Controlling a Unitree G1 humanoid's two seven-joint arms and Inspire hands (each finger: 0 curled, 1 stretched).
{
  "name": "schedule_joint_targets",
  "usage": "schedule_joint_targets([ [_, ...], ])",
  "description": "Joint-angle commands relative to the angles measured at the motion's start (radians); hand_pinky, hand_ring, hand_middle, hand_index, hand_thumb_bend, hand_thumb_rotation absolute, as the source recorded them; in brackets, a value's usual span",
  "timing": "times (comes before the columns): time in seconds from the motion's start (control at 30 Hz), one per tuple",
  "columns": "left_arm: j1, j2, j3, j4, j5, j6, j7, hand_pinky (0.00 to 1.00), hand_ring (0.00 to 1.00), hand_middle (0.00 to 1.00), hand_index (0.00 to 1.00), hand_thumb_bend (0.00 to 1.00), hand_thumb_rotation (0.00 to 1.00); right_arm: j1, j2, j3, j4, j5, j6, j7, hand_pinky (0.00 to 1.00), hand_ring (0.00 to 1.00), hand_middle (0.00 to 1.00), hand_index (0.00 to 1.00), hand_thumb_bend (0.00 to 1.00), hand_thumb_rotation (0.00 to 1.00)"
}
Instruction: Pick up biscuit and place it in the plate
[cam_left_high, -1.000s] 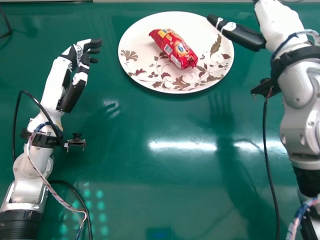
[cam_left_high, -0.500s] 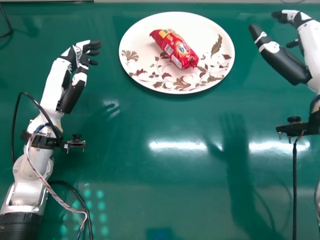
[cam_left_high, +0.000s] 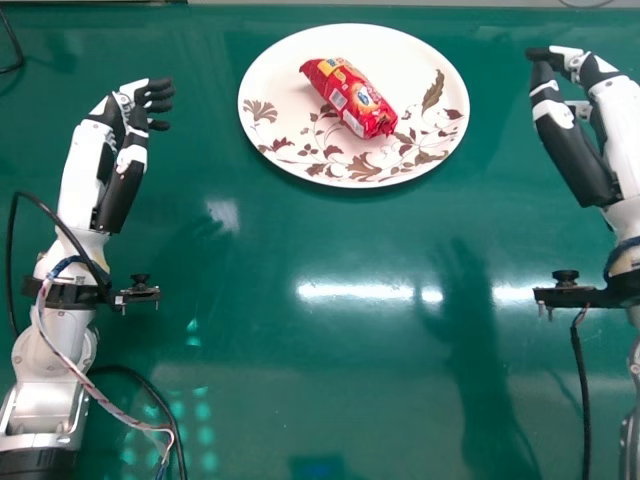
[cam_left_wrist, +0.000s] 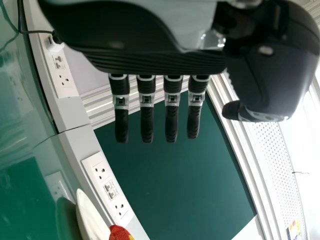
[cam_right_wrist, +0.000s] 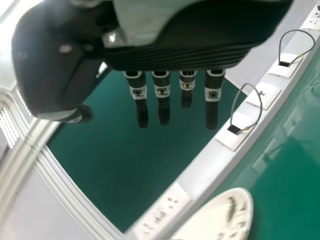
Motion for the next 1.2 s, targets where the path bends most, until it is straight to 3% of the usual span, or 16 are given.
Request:
schedule_joint_targets([
  [0.0,0.023,-0.007,0.011,-0.008,-0.011,-0.004,0.003,0.65,0.76,0.79,0.81,0.25,0.31,0.029,0.038,-0.015,0.024,0.089,-0.08,-0.021,0.8,0.87,0.88,0.86,0.46,0.02],
  [0.1,0.018,-0.013,0.017,-0.001,-0.001,-0.011,0.019,0.64,0.76,0.79,0.8,0.25,0.35,0.042,0.052,-0.011,0.068,0.146,-0.152,-0.041,0.83,0.87,0.88,0.87,0.34,0.0],
  [0.27,0.004,-0.011,0.023,0.033,-0.004,-0.04,0.028,0.64,0.76,0.78,0.79,0.23,0.35,0.056,0.067,-0.001,0.104,0.182,-0.217,-0.072,0.85,0.88,0.88,0.86,0.23,0.0],
  [0.6,0.0,-0.017,0.031,0.032,0.0,-0.034,0.039,0.63,0.75,0.78,0.78,0.21,0.26,0.091,0.076,-0.01,0.174,0.239,-0.347,-0.117,0.84,0.87,0.88,0.85,0.1,0.0],
  [0.93,-0.016,-0.009,0.04,0.042,0.004,-0.04,0.049,0.61,0.74,0.78,0.77,0.19,0.19,0.097,0.107,0.016,0.167,0.265,-0.316,-0.144,0.9,0.9,0.89,0.86,0.07,0.0],
  [1.17,-0.009,-0.003,0.045,0.033,0.024,-0.038,0.059,0.57,0.72,0.76,0.77,0.16,0.18,0.094,0.105,0.018,0.174,0.254,-0.323,-0.164,0.83,0.85,0.86,0.83,0.09,0.0],
])
